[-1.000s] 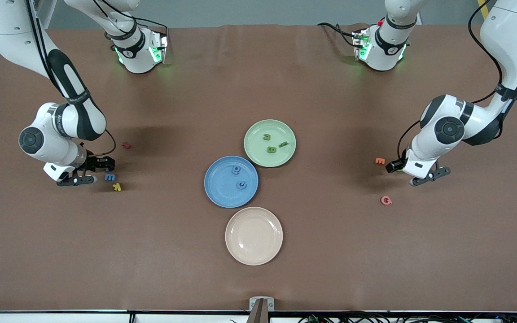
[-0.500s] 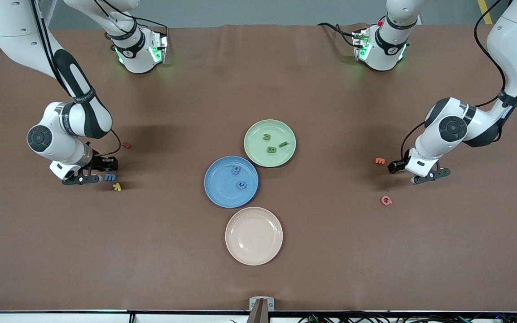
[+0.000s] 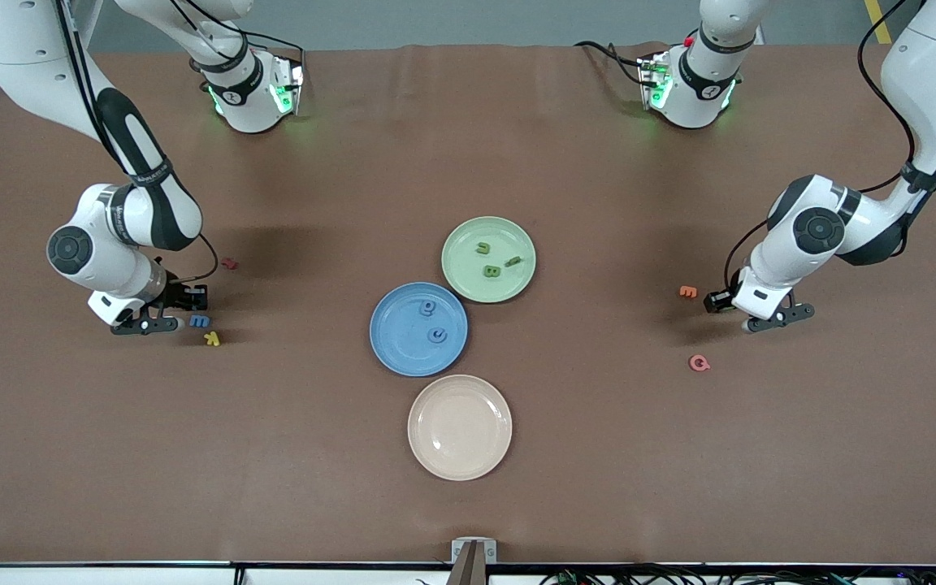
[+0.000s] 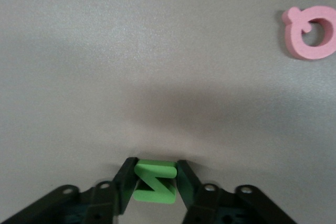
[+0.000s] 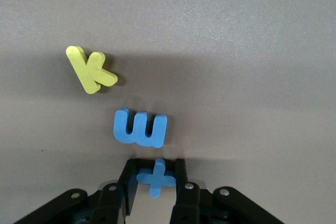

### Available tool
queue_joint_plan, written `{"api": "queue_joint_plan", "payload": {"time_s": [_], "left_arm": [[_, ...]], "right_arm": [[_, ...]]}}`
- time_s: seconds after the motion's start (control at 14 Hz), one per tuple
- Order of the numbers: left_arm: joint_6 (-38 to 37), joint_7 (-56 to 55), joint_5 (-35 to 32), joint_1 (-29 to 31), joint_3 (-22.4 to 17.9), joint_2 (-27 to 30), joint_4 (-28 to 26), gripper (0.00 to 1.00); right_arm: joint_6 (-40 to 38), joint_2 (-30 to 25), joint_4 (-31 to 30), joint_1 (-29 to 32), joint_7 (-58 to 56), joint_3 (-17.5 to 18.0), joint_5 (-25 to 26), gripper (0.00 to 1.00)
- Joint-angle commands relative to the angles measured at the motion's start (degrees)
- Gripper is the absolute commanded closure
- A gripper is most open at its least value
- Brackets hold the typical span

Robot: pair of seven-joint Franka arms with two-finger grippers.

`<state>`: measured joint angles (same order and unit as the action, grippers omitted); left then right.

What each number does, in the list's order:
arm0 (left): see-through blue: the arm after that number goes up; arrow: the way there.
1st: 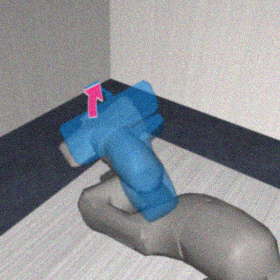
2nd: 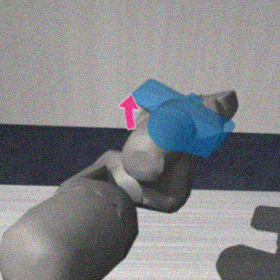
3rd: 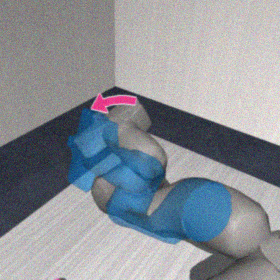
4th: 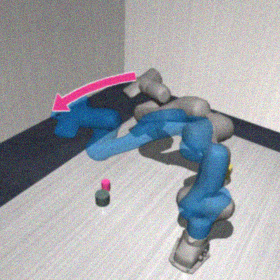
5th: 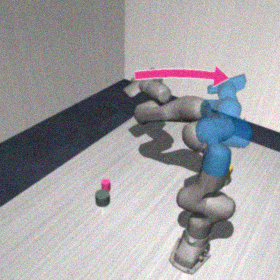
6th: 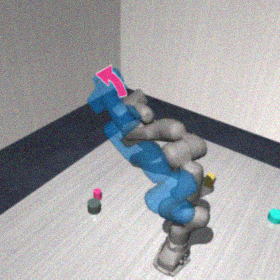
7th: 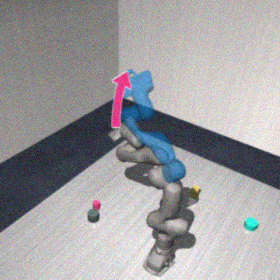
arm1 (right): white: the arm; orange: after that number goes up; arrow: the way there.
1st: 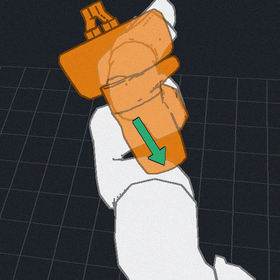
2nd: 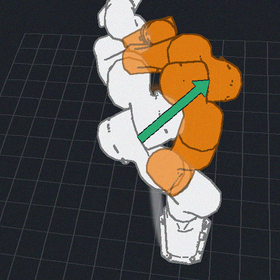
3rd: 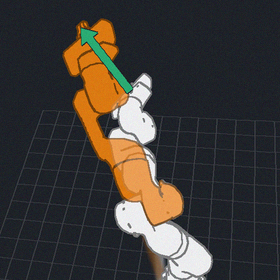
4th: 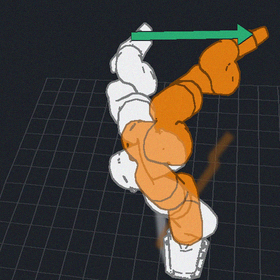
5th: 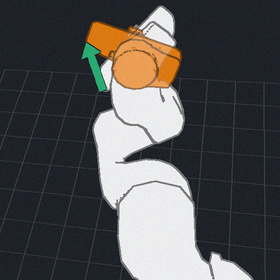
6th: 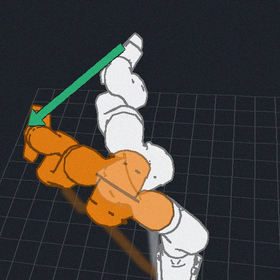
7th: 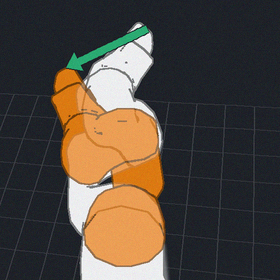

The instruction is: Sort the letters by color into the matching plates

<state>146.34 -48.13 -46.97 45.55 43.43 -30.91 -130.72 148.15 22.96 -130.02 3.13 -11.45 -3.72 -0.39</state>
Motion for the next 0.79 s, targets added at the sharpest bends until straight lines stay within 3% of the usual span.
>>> {"api": "queue_joint_plan", "payload": {"time_s": [0.0,0.21,0.43,0.71], "left_arm": [[0.78,0.76,-0.85,0.41,-0.01,0.5,-0.85,0.93],[0.26,0.14,-0.58,0.41,2.79,2.69,-0.15,0.97],[-0.79,-0.3,0.12,0.33,6.83,3.22,1.25,0.98],[-11.32,-6.43,3.01,-0.37,16.67,2.53,5.46,0.98]], "right_arm": [[0.57,-0.11,-0.85,0.03,0.81,0.03,0.12,0.84],[-3.72,-1.59,0.73,-0.23,0.72,0.03,0.12,0.86],[-14.95,-3.88,6.6,-1.98,3.95,0.11,0.3,0.87],[-28.76,-3.89,16.79,-8.56,15.36,0.2,0.3,0.87]]}}
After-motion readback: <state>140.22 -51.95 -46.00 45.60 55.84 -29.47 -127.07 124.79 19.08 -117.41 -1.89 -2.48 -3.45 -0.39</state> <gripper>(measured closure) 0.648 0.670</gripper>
